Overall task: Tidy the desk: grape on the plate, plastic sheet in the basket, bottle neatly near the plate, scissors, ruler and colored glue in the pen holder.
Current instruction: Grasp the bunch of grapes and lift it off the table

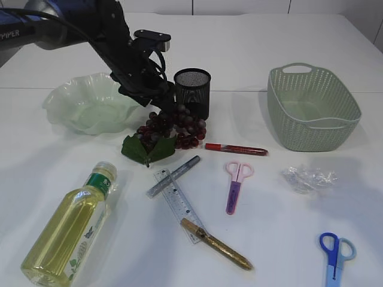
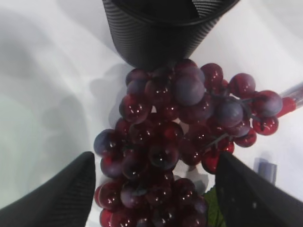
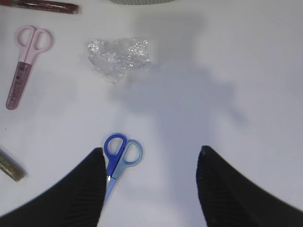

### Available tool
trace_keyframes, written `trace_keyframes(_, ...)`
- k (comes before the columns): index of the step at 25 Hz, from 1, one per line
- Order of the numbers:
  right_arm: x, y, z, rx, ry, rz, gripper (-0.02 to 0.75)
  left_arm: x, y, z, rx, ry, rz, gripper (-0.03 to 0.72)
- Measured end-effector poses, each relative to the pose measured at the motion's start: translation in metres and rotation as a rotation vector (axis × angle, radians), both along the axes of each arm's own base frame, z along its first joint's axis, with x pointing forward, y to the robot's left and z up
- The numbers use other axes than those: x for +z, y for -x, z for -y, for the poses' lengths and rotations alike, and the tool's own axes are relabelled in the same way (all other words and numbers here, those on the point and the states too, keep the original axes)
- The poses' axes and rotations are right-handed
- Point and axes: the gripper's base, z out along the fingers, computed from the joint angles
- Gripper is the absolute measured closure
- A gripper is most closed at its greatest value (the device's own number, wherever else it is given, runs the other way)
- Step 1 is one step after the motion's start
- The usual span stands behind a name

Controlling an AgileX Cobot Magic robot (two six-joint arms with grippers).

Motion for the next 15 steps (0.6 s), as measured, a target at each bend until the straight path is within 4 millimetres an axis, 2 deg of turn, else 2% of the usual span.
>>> trace_keyframes(7,0.000,0.000,0.000,0.000,0.000,0.000,0.262,-0.002,-0.003,0.001,0.005,0.009,0.024,0.113)
trace_keyframes(15,0.000,0.000,0.000,0.002,0.001,-0.002,0.262,-0.025,-0.005,0.002,0.006,-0.008,-0.014,0.113)
